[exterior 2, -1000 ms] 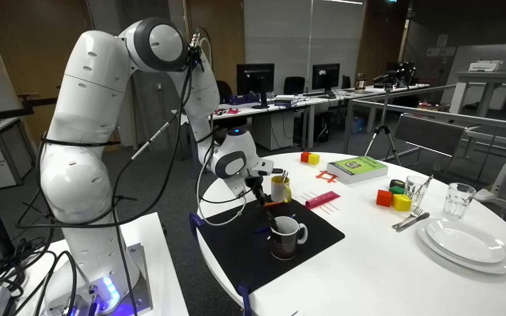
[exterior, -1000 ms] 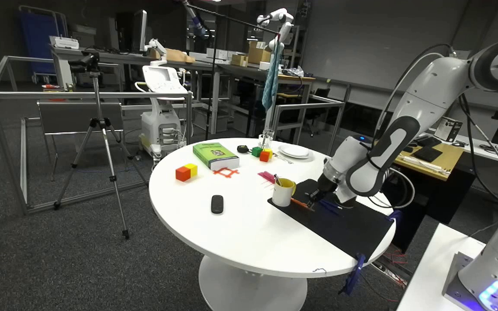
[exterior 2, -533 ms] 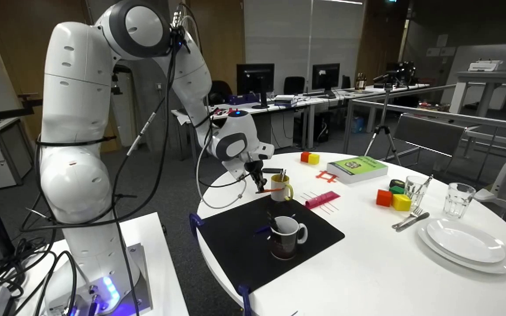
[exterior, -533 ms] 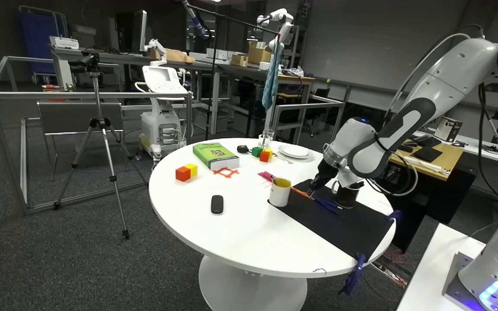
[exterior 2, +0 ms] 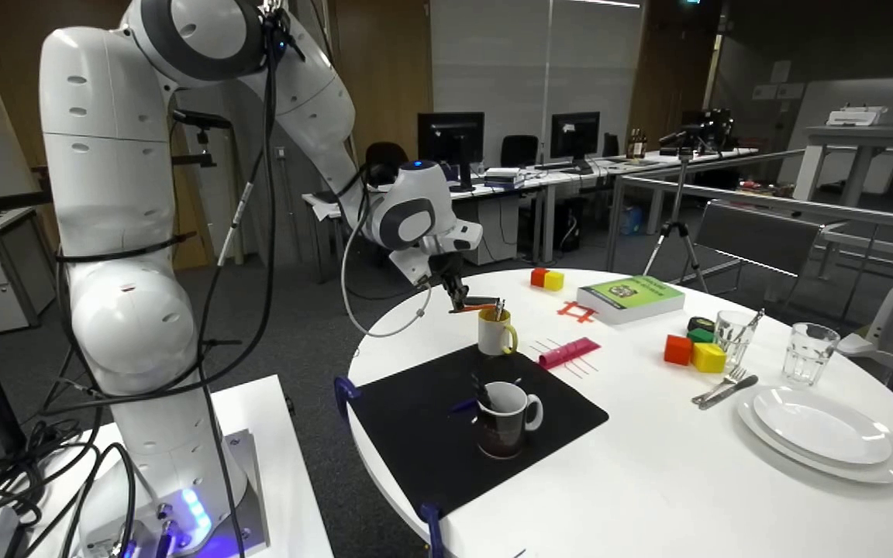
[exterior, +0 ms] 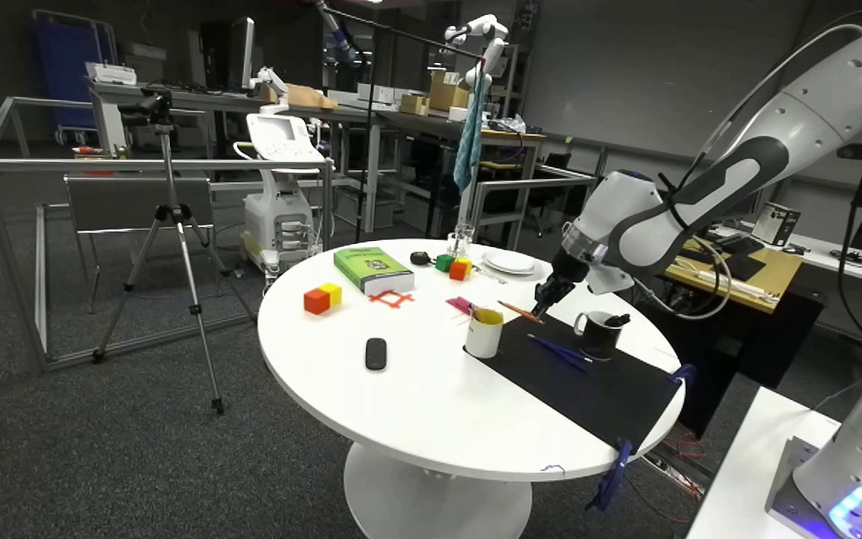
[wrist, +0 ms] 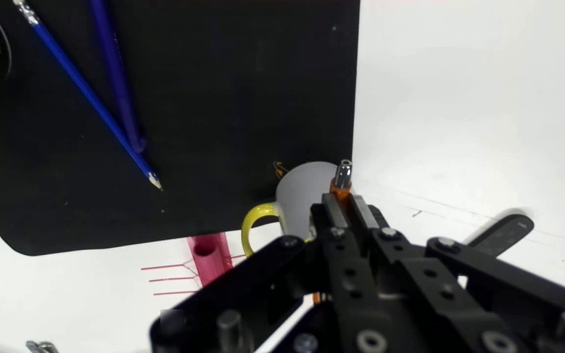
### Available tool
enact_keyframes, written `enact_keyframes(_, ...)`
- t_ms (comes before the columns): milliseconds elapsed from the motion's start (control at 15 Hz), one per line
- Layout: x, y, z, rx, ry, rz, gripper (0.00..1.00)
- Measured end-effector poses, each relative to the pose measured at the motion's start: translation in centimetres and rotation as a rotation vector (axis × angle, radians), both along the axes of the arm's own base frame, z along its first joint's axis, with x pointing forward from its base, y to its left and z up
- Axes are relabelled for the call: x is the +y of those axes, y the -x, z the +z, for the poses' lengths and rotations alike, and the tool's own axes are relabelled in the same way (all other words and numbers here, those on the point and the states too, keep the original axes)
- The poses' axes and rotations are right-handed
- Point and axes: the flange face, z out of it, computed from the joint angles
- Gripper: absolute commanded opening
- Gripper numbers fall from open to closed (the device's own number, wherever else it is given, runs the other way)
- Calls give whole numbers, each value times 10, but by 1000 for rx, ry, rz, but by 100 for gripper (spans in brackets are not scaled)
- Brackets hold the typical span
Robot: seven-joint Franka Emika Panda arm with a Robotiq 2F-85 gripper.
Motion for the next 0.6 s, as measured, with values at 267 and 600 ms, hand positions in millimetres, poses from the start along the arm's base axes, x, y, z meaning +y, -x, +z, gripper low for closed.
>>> enact_keyframes(267,14,-5,27,23,-16,4,2)
enact_keyframes(600,21,-28,77,89,-85,-47,2)
